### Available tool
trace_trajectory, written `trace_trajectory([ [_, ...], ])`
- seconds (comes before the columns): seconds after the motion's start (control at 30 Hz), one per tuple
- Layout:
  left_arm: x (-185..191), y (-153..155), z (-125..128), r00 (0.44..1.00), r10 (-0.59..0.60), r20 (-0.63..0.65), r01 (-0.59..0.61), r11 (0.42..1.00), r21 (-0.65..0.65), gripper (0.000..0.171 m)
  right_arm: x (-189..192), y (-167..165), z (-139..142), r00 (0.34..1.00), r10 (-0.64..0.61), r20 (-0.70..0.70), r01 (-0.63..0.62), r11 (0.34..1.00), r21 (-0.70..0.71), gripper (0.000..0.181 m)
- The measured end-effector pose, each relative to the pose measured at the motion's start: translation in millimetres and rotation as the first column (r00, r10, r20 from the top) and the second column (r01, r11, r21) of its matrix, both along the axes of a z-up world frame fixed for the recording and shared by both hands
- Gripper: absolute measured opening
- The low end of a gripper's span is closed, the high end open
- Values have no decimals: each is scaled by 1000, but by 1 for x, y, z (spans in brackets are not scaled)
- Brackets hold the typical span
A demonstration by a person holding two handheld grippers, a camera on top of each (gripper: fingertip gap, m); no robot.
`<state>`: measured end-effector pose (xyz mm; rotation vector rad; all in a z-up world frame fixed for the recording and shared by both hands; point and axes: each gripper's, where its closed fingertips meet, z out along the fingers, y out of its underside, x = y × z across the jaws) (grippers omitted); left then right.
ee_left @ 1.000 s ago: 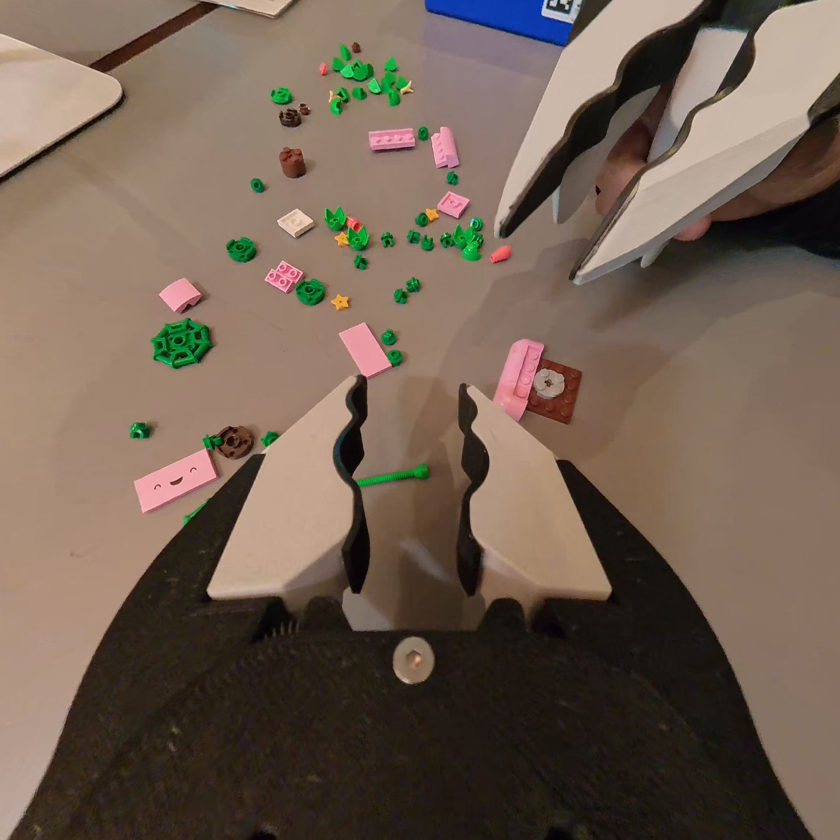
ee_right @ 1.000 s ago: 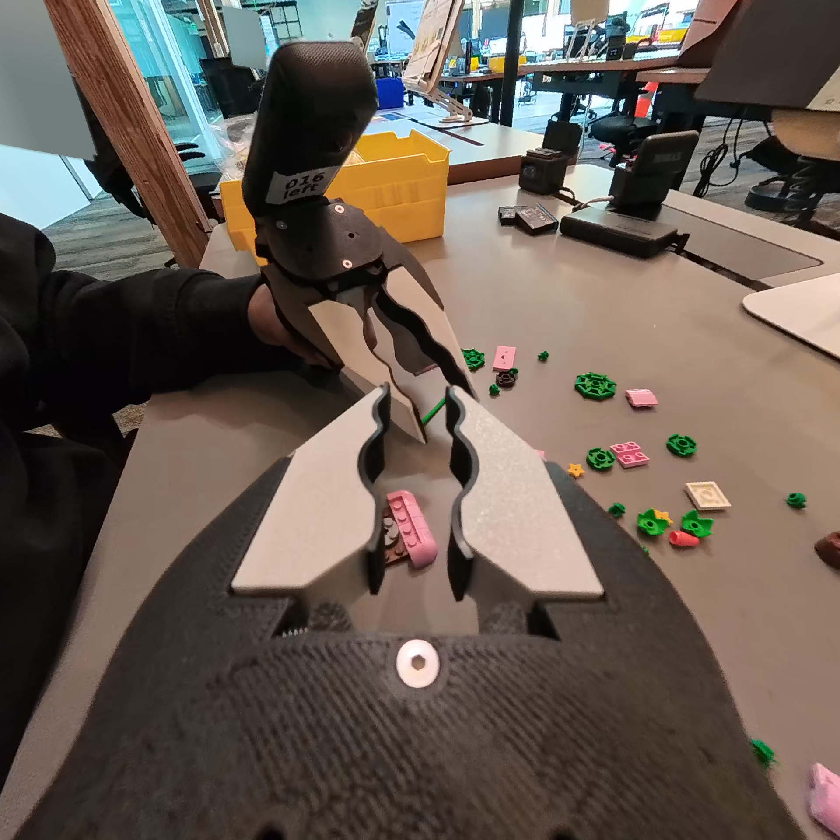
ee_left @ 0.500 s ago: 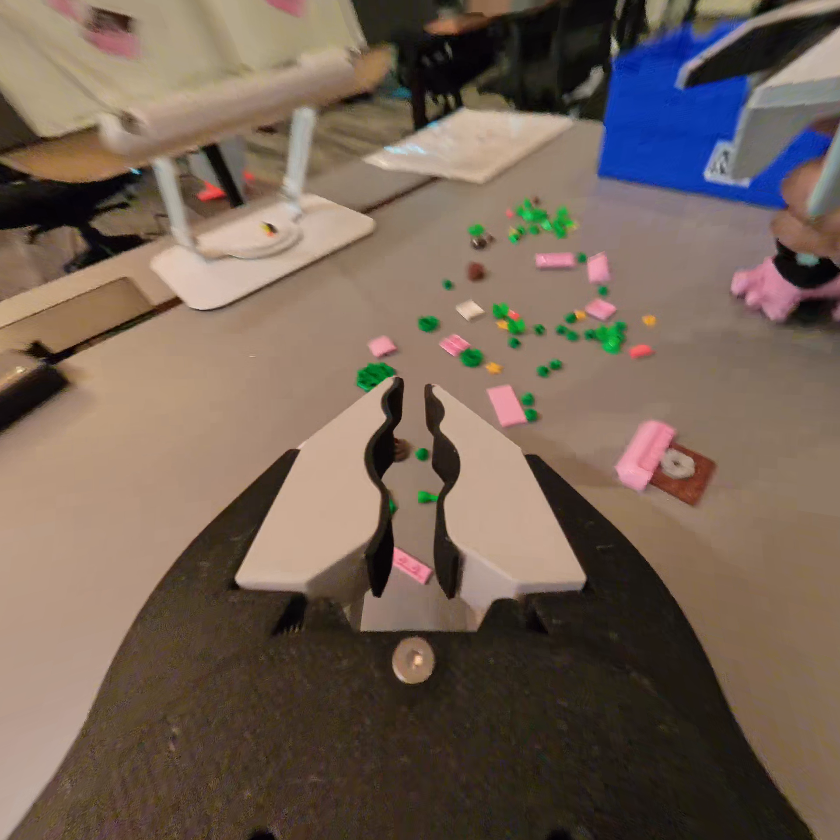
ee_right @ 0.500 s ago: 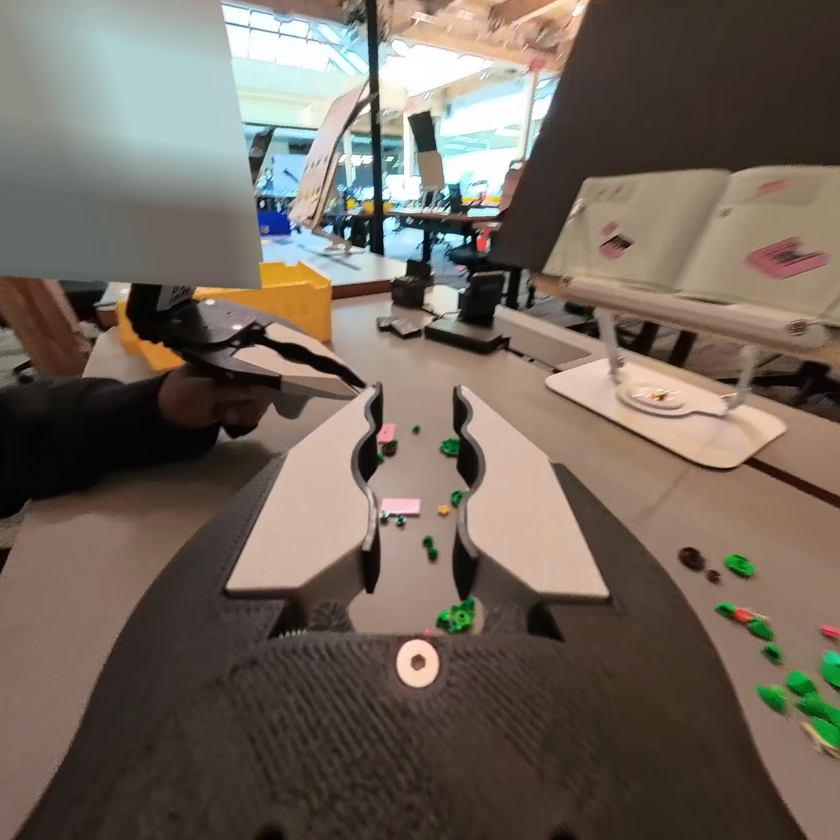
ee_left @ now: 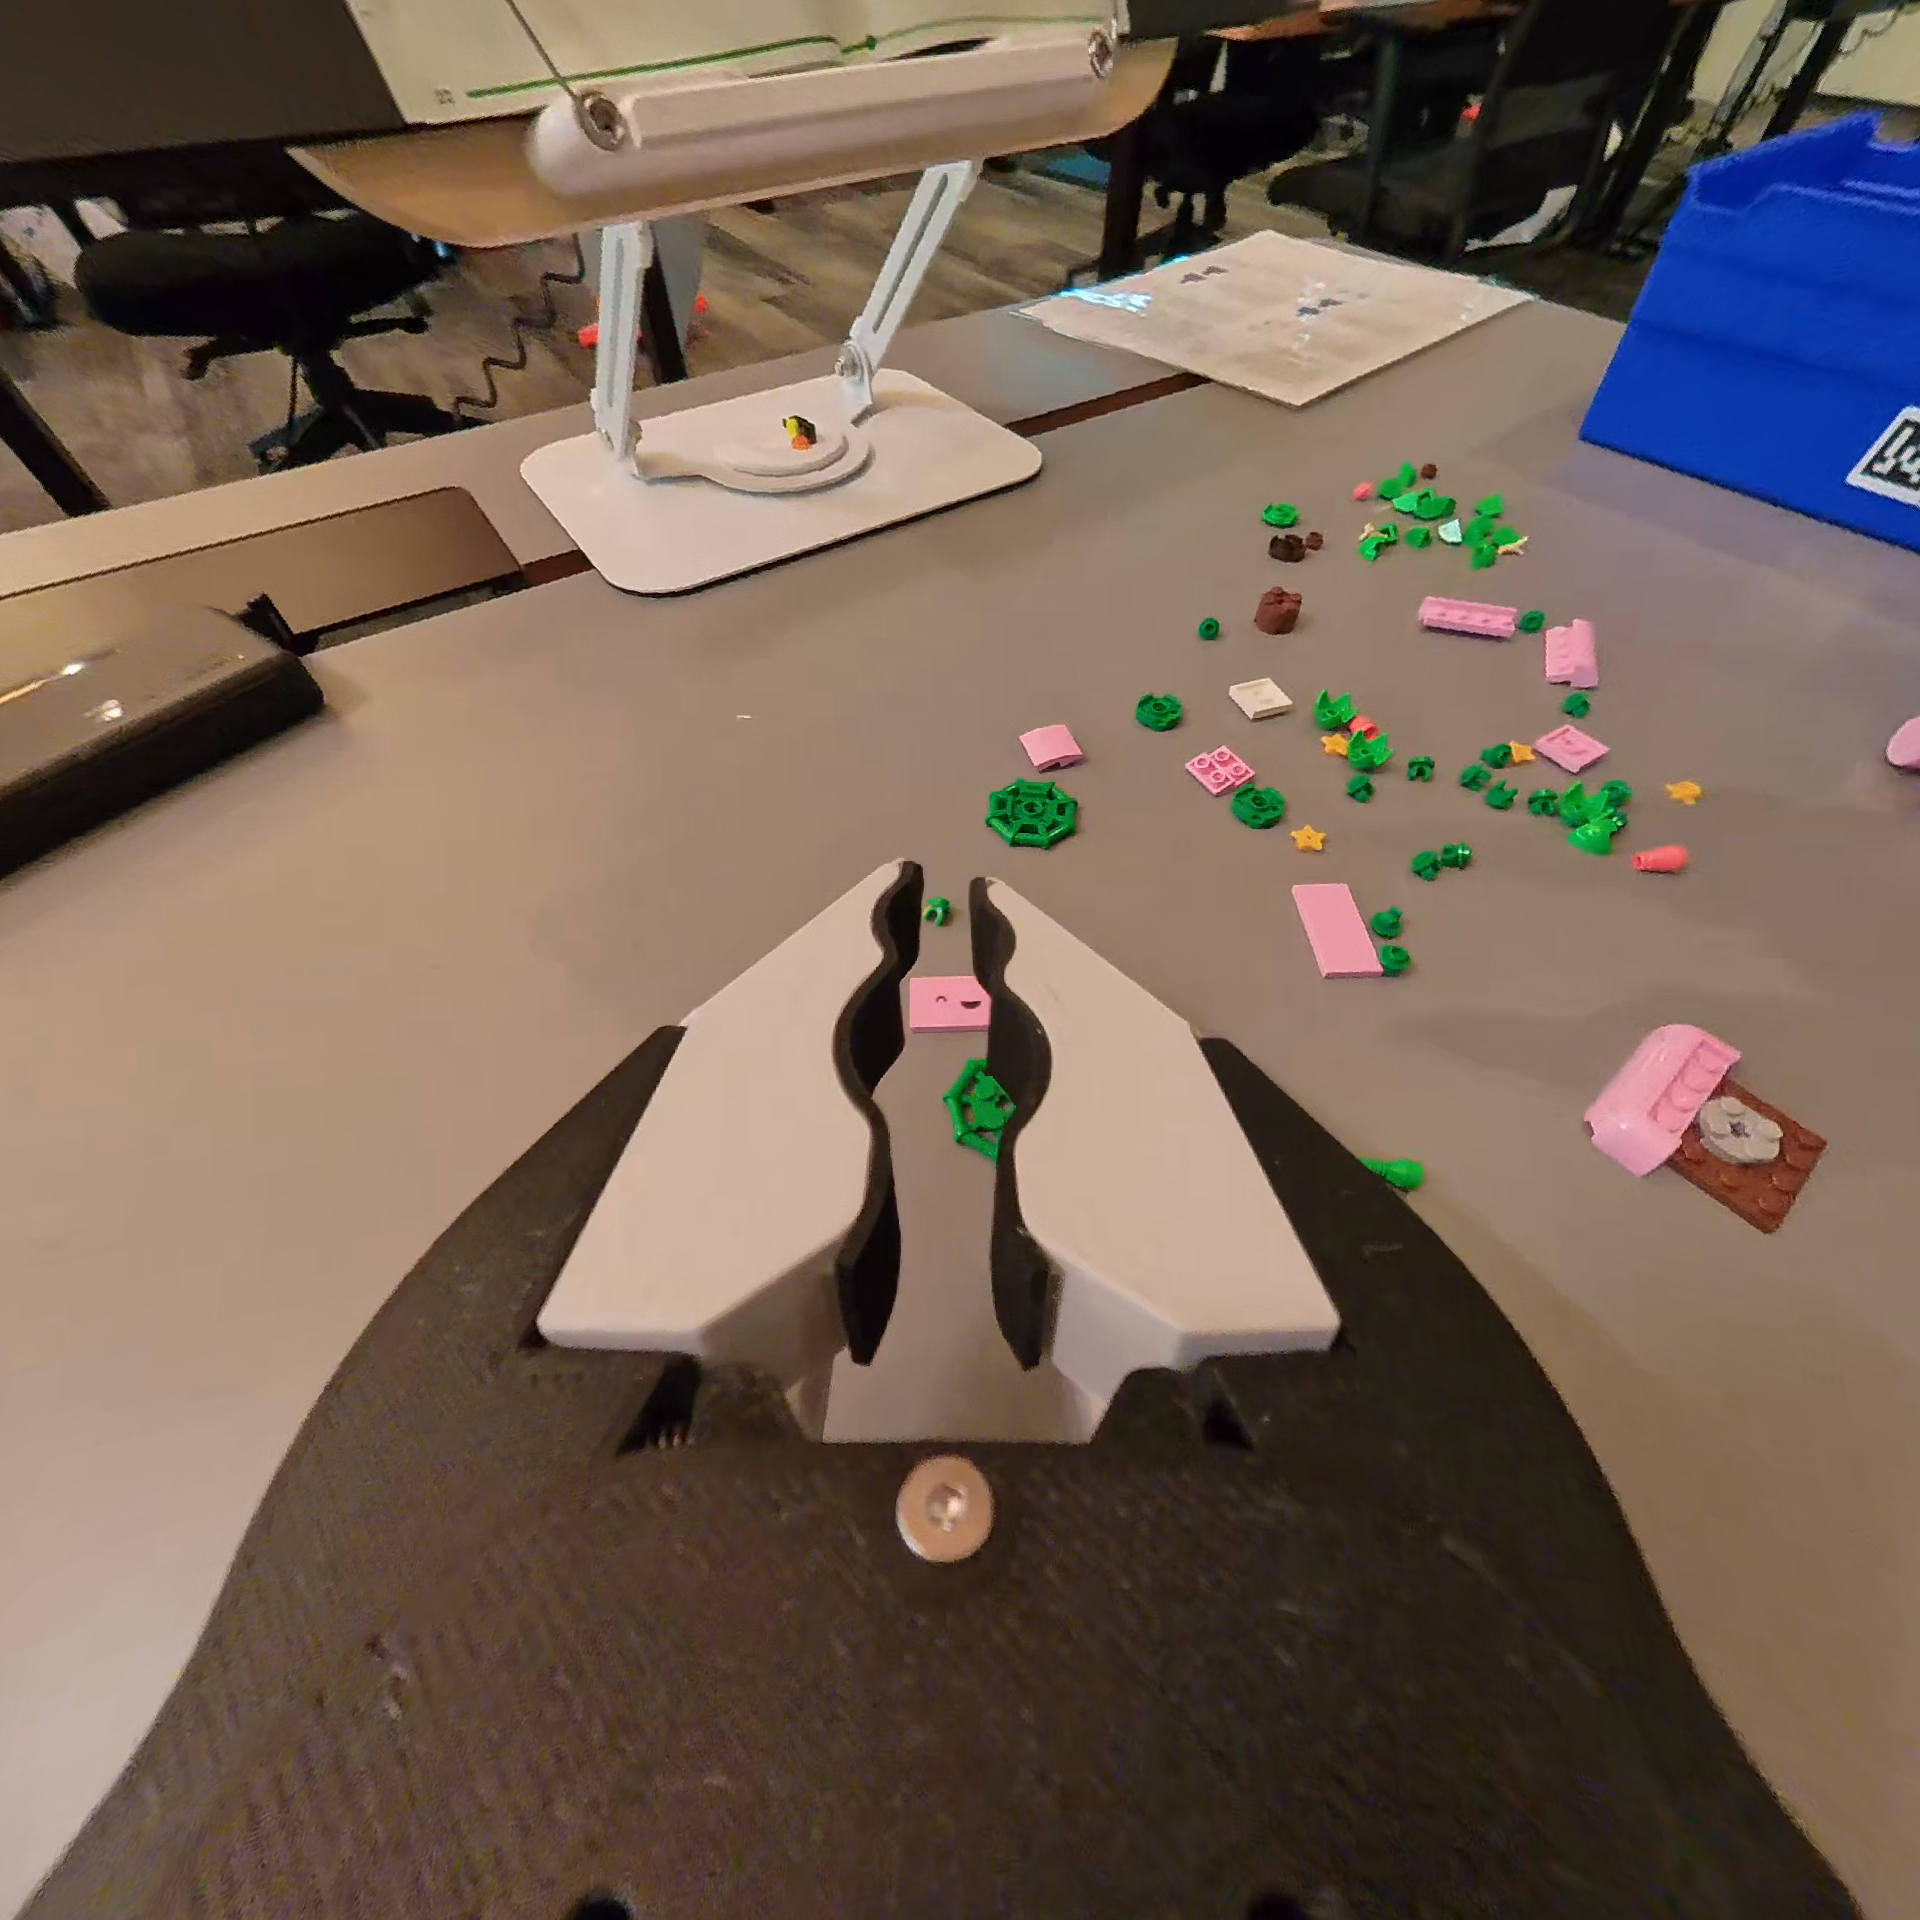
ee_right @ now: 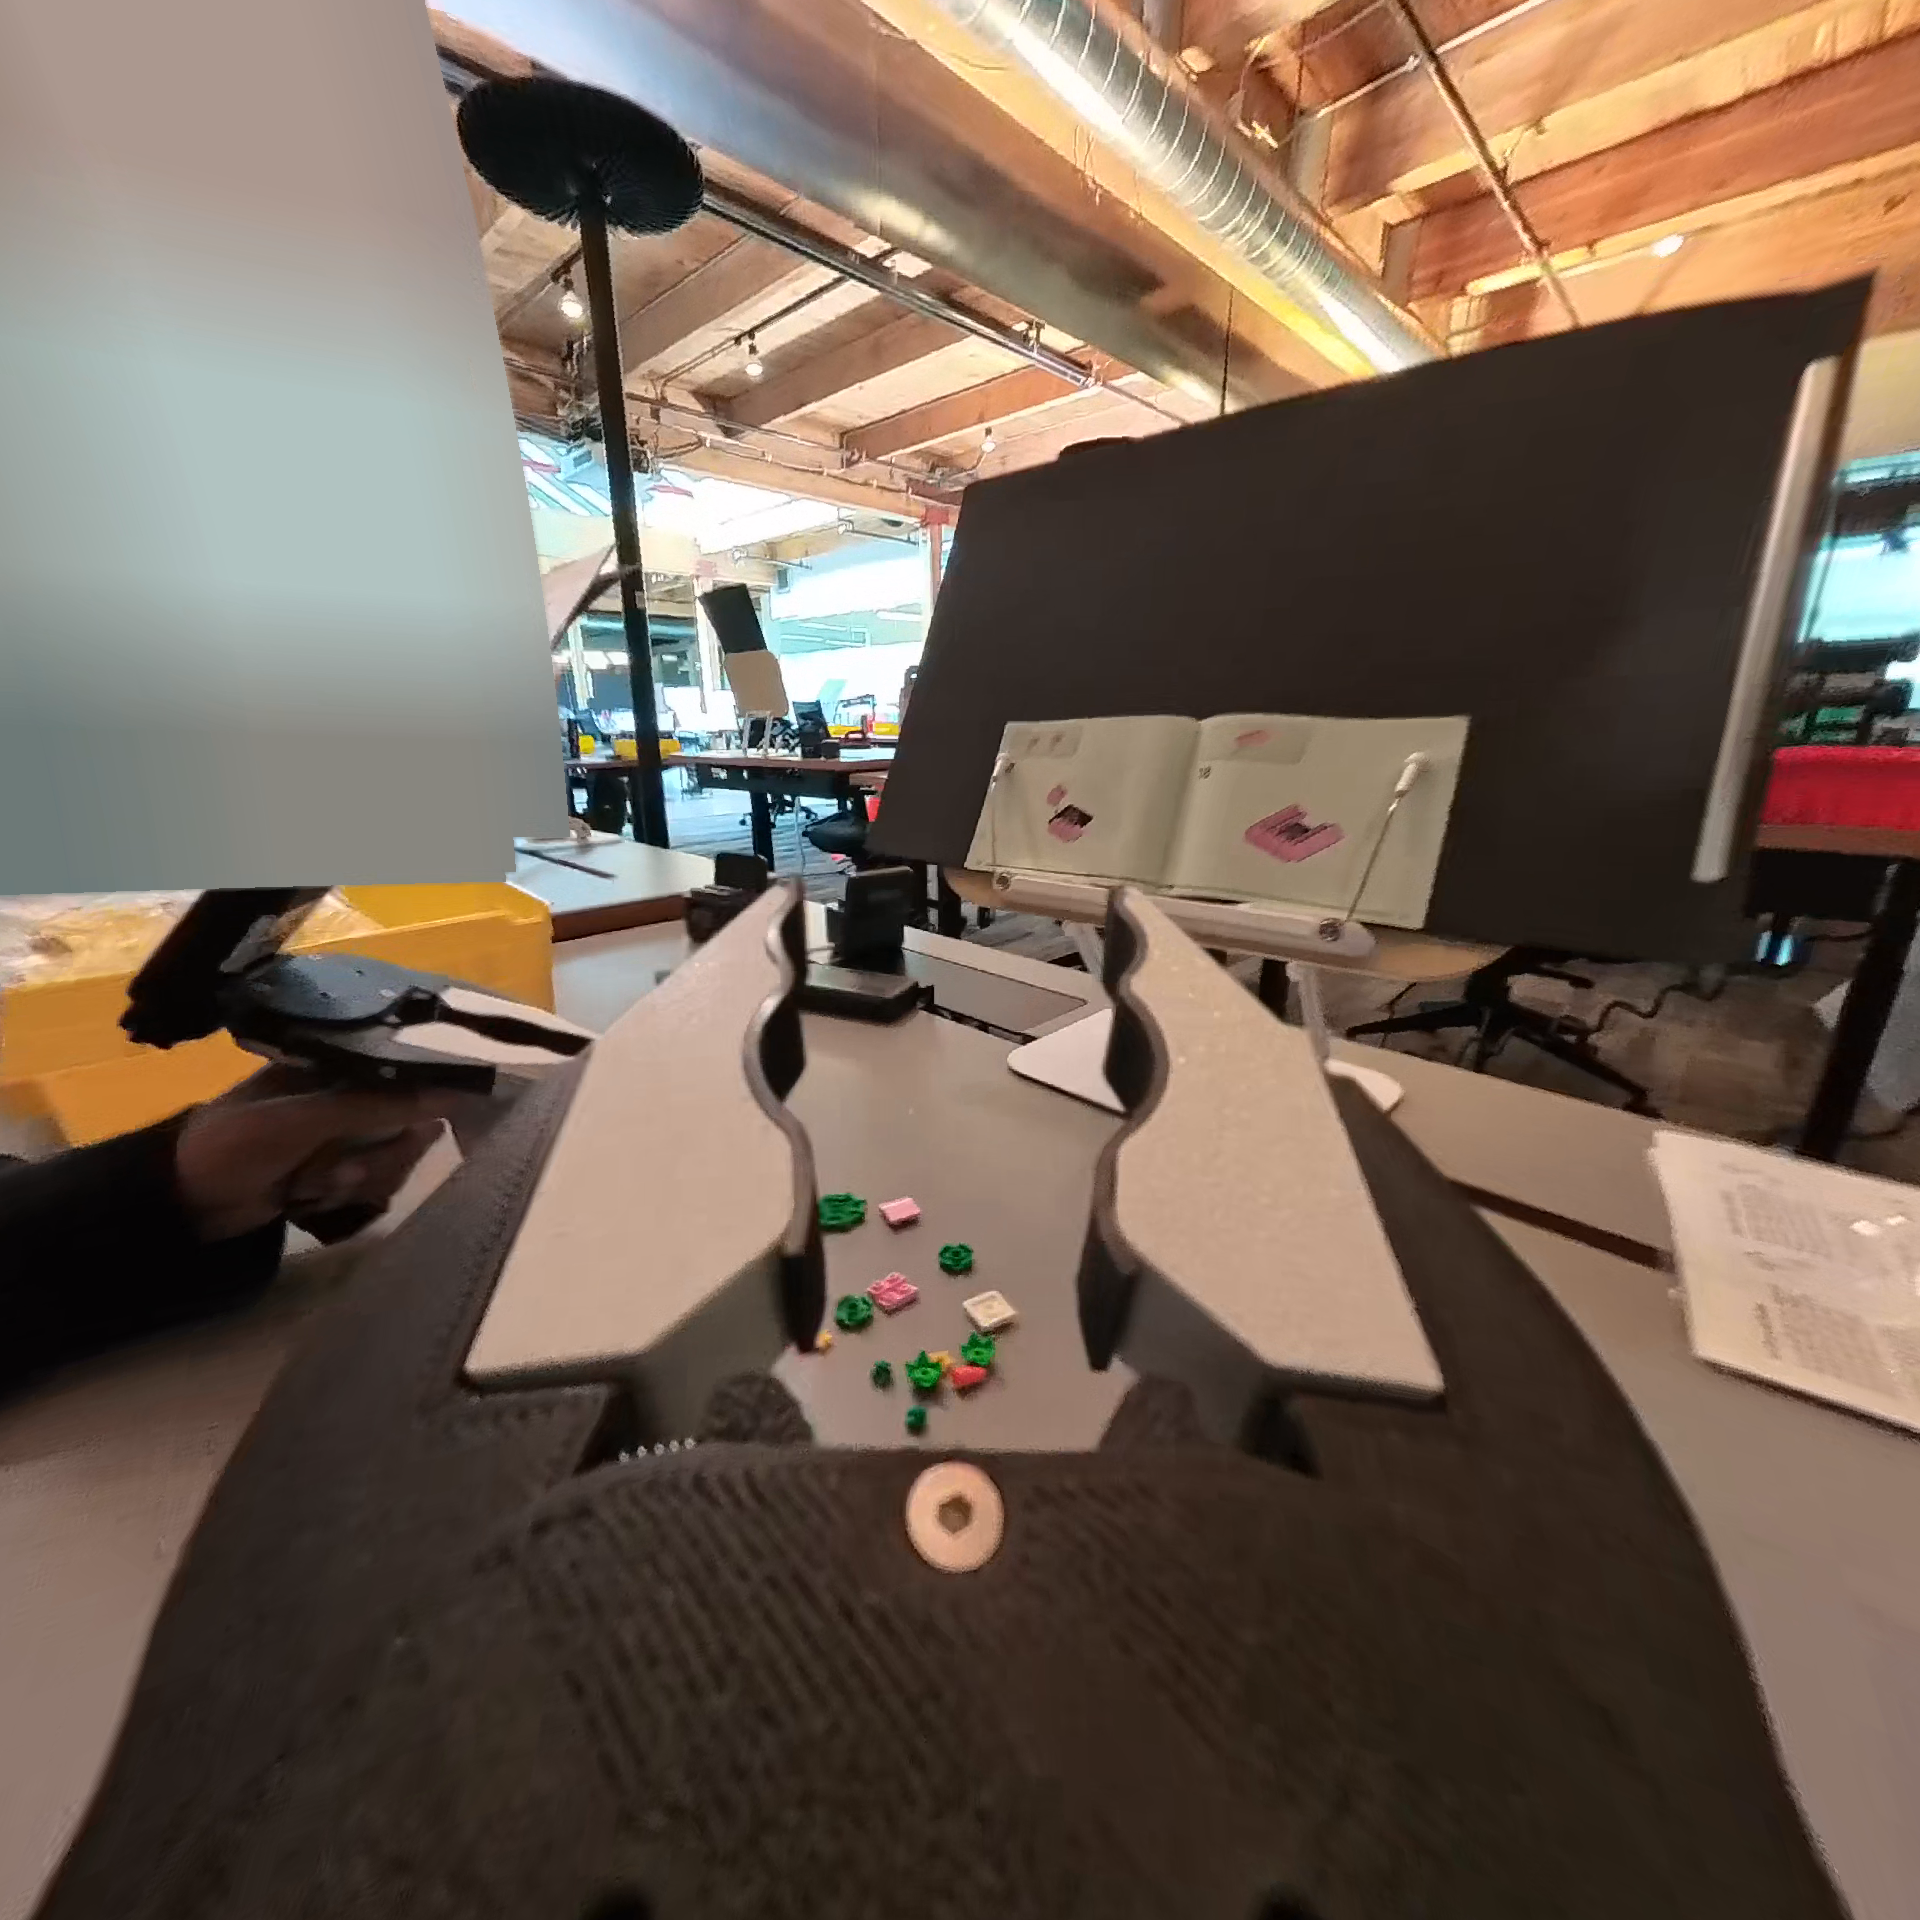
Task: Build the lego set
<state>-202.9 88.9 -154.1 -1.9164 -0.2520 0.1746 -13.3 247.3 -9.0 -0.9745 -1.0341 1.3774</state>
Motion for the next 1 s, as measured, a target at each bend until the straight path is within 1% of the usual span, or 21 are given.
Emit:
trace_trajectory([
  [0.03,2,1,-1,1000,-6,-4,6,1000,-4,5,4,3,2,1000,-13,5,13,999,43,47],
  [0.13,7,3,-2,1000,-25,-5,25,1000,-9,7,16,30,4,990,-140,6,138,979,150,38],
  [0.2,11,5,-3,999,-39,-1,39,999,-9,8,15,51,-9,977,-206,59,193,966,174,37],
  [0.23,12,5,-3,999,-45,2,45,999,-11,8,14,63,-18,966,-233,108,214,963,161,41],
  [0.27,14,6,-4,999,-52,4,52,999,-14,8,13,71,-25,962,-233,145,214,968,134,43],
  [0.3,16,7,-5,998,-58,6,59,998,-16,8,10,74,-31,962,-204,179,189,977,96,43],
  [0.33,17,7,-5,998,-63,4,63,998,-17,9,6,76,-42,959,-158,236,150,987,50,43],
  [0.37,18,8,-5,998,-66,1,66,998,-19,9,0,74,-61,939,-93,332,98,995,2,42],
  [0.4,19,8,-5,998,-69,-2,69,997,-20,9,-6,70,-86,892,-15,452,40,998,-45,42],
  [0.47,20,8,-6,997,-74,-6,74,997,-24,9,-9,66,-137,741,79,667,1,993,-118,50],
  [0.5,21,9,-6,997,-76,-6,76,997,-26,9,-9,64,-155,680,101,727,-1,991,-136,53],
  [0.53,22,9,-7,997,-79,-5,79,996,-28,10,-9,62,-167,640,111,760,-4,990,-142,53],
  [0.6,25,10,-7,996,-92,2,92,995,-29,11,-12,57,-181,604,108,789,-19,992,-121,51],
  [0.7,33,12,-8,992,-127,5,127,992,-27,12,-14,58,-200,539,52,841,-20,999,-49,50],
  [0.77,38,14,-9,990,-143,-9,142,989,-40,12,-14,58,-209,512,30,859,-23,1000,-22,46],
  [0.83,42,15,-11,987,-158,-28,157,986,-53,12,-15,62,-211,511,4,859,-11,1000,2,36],
  [0.9,49,17,-11,981,-190,-39,188,980,-59,14,-14,64,-211,509,7,861,-11,1000,-2,31],
  [0.97,64,19,-12,962,-271,-37,269,962,-57,18,-14,63,-207,518,14,855,-19,1000,-5,31],
  [1.0,77,20,-12,941,-336,-31,334,941,-58,23,-15,62,-202,538,6,843,-27,1000,10,31],
])
